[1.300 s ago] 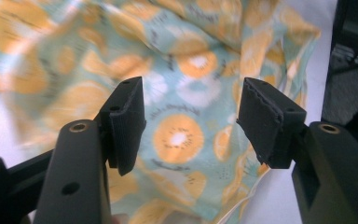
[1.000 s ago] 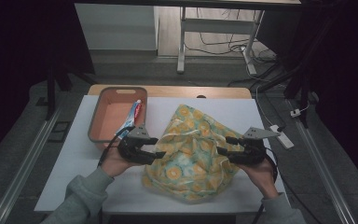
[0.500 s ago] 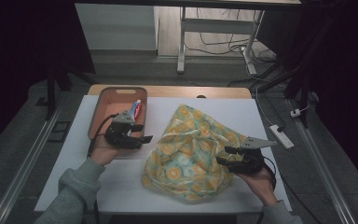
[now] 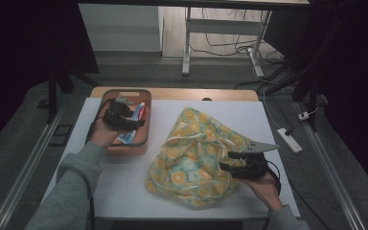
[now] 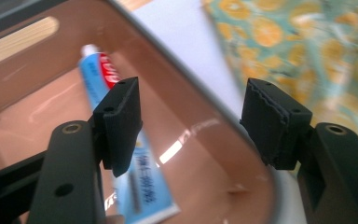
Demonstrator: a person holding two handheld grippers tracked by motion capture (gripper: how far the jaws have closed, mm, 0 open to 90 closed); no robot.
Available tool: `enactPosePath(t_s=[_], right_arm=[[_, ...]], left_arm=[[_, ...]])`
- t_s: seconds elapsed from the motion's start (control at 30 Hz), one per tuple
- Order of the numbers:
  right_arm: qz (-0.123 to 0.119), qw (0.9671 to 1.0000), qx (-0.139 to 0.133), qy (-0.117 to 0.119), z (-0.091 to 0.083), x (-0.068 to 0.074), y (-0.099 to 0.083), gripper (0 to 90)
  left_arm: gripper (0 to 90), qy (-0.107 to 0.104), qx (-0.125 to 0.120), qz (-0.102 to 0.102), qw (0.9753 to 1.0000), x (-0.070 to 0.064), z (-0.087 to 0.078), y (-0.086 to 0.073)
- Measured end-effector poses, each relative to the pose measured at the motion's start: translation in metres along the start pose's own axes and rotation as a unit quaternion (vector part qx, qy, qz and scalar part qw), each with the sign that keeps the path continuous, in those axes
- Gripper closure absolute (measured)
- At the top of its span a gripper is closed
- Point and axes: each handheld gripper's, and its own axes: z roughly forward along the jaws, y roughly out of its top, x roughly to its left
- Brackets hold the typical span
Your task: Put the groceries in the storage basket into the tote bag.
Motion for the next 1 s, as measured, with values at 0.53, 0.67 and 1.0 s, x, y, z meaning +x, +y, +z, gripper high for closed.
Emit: enactPosePath(t_s=[0.53, 0.67, 1.0], right_arm=[[0.002, 0.9999, 0.010, 0.000, 0.004, 0.000, -0.003, 39.2], [0.004, 1.0000, 0.008, -0.002, 0.003, -0.001, -0.003, 39.2], [0.008, 0.9999, 0.007, -0.002, 0.003, -0.001, -0.005, 39.0]], left_arm=[[33.0, 0.040, 0.125, -0.061, 0.9894, 0.054, 0.083, 0.017], [31.7, 0.039, 0.145, -0.060, 0.9869, 0.054, 0.099, 0.017], [42.2, 0.033, 0.187, -0.077, 0.9788, 0.062, 0.113, 0.008]])
